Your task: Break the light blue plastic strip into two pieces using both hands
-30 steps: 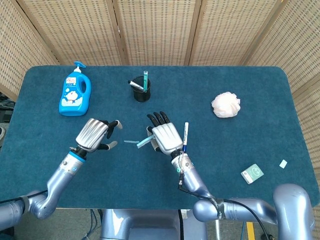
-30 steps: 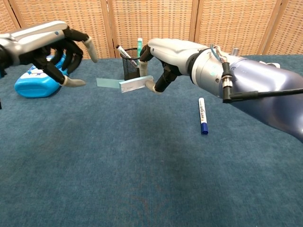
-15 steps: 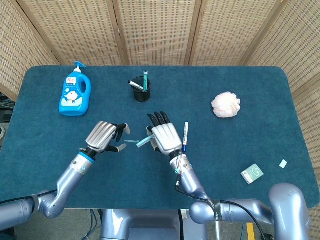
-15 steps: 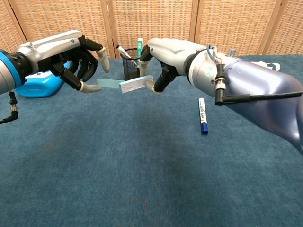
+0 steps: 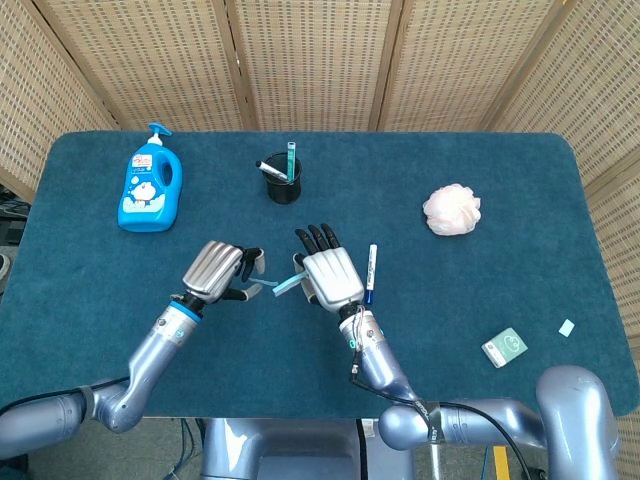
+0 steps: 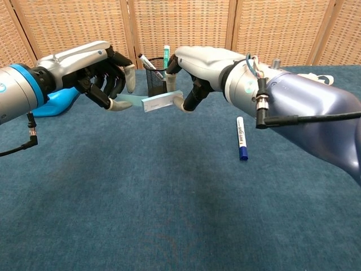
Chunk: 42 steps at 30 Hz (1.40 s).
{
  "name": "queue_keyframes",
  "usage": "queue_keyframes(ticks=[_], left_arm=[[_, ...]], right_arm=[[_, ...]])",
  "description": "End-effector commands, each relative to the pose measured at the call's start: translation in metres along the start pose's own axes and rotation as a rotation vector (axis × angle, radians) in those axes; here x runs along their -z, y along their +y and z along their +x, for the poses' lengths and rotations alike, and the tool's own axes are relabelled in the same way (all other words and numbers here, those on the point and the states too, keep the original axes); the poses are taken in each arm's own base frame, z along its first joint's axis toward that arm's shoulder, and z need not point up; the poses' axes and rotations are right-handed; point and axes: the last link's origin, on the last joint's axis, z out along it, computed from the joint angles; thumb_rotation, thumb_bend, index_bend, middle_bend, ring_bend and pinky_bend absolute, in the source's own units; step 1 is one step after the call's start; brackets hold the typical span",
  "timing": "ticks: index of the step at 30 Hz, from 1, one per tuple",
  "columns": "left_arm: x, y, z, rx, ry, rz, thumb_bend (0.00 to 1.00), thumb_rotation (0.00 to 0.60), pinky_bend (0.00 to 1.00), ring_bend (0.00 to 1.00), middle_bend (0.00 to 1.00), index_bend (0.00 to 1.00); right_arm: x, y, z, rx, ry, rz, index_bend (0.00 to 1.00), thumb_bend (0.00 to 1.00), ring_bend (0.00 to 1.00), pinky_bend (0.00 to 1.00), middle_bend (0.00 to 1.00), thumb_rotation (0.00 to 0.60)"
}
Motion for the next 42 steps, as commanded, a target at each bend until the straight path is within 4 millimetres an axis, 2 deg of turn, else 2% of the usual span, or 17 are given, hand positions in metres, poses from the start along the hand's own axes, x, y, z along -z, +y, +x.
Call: queue_keyframes(ticks=[1, 28, 33, 39, 42], left_arm=[[-0.001, 0.001, -0.001, 0.001, -0.001, 0.002, 0.29, 0.6, 0.74, 0.65, 0.73, 0.55], [-0.009, 0.01, -0.011, 0.013, -0.014, 0.001, 0.44, 0.6, 0.74, 0.65, 0.73, 0.64], [-0.011, 0.009, -0.01, -0.022, -0.004, -0.002, 0.51, 0.6, 0.74, 0.65, 0.73, 0.64], [-0.011, 0.01, -0.01, -0.028, -0.005, -0.006, 0.64, 0.6, 0.74, 0.65, 0.73, 0.66], [-0.012, 0.01, -0.009, -0.026, -0.005, -0.006, 0.66, 0.6, 0.74, 0.65, 0.74, 0.68]], right_arm=[[0.0, 0.0, 0.0, 0.004, -0.001, 0.0, 0.6, 0.62, 0.0, 0.0, 0.11, 0.6], [0.003, 0.001, -0.001, 0.011, 0.001, 0.008, 0.61, 0.62, 0.0, 0.0, 0.11, 0.6], [0.004, 0.004, -0.001, 0.009, -0.001, 0.005, 0.61, 0.65, 0.0, 0.0, 0.11, 0.6], [0.004, 0.005, 0.0, 0.011, 0.0, 0.008, 0.61, 0.67, 0.0, 0.0, 0.11, 0.6], [0.004, 0.005, 0.001, 0.011, 0.004, 0.01, 0.61, 0.67, 0.0, 0.0, 0.11, 0.6]])
